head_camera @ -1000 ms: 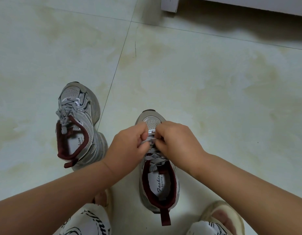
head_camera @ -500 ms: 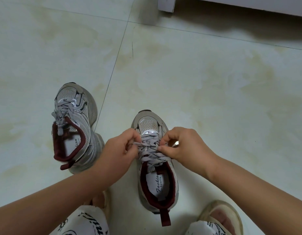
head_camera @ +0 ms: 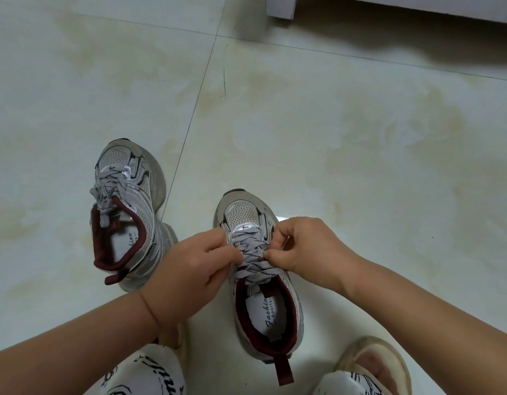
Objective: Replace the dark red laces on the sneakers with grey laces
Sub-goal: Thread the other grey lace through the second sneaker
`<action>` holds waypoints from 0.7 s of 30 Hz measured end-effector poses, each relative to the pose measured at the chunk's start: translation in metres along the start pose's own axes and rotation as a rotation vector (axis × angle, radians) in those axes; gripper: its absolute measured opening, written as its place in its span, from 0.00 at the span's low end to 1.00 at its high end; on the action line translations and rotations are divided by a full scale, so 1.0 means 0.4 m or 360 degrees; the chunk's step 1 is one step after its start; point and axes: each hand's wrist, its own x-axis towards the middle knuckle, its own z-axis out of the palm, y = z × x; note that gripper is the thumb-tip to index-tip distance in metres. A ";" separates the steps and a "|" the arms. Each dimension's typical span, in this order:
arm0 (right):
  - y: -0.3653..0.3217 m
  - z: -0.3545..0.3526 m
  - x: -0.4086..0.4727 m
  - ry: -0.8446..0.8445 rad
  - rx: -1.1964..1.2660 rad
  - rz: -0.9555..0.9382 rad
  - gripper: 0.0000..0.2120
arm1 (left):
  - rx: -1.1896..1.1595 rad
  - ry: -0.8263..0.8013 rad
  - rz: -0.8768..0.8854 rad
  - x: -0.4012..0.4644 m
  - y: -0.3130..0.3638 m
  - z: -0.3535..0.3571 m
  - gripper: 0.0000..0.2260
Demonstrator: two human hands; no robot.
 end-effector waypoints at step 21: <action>-0.053 0.020 0.021 0.0150 -0.0545 -0.0424 0.04 | -0.0856 -0.0122 -0.1019 0.028 0.031 -0.017 0.12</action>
